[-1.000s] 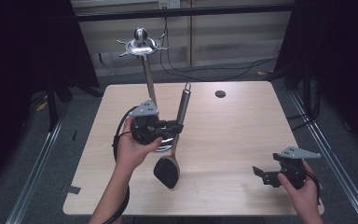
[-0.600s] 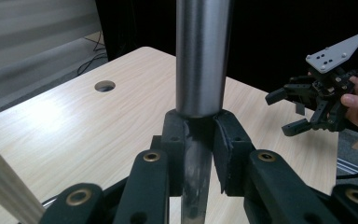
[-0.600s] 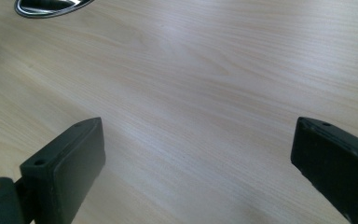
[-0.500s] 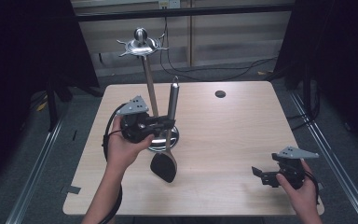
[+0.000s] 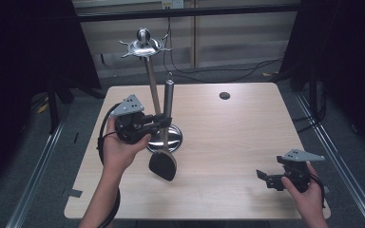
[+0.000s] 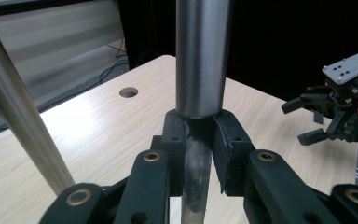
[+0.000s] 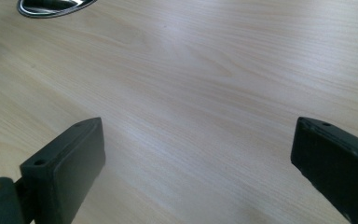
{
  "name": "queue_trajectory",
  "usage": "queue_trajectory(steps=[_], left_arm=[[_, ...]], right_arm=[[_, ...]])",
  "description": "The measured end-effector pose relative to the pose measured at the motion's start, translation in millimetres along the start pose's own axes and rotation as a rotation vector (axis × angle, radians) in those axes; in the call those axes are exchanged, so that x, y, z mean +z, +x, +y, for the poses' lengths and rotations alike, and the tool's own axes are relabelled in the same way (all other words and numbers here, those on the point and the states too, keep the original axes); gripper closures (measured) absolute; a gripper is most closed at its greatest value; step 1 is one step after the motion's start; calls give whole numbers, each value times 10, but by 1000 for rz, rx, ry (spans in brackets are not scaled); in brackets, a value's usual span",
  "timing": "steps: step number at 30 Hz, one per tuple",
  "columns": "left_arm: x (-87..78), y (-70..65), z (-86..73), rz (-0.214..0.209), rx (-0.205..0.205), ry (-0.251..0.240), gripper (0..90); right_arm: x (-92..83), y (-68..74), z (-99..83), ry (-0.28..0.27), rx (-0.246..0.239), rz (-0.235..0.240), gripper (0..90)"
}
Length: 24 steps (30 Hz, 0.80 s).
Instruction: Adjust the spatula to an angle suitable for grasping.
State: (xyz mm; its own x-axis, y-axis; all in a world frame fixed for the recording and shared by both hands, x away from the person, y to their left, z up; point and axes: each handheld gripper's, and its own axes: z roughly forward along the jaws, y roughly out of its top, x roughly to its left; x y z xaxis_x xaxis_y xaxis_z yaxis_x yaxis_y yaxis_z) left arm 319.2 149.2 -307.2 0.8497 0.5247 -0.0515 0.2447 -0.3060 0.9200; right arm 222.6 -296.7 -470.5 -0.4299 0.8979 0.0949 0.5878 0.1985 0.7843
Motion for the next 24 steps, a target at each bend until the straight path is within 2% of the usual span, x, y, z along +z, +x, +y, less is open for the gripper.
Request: queue_trajectory(steps=[4, 7, 14, 18, 24], left_arm=[[-56, 8, 18, 30, -3, -12, 761], [-86, 18, 23, 37, -16, -18, 761], [-132, 18, 40, 64, -17, -28, 761], [-161, 20, 51, 97, -29, -33, 761], [-209, 15, 61, 123, -25, -40, 761]], right_arm=[[5, 15, 2, 2, 0, 2, 27], [-2, 20, 7, 0, -1, 4, 27], [-3, 19, 8, -3, -4, 3, 27], [0, 25, 12, -4, -1, 3, 27], [8, 24, 24, -6, -4, 6, 27]])
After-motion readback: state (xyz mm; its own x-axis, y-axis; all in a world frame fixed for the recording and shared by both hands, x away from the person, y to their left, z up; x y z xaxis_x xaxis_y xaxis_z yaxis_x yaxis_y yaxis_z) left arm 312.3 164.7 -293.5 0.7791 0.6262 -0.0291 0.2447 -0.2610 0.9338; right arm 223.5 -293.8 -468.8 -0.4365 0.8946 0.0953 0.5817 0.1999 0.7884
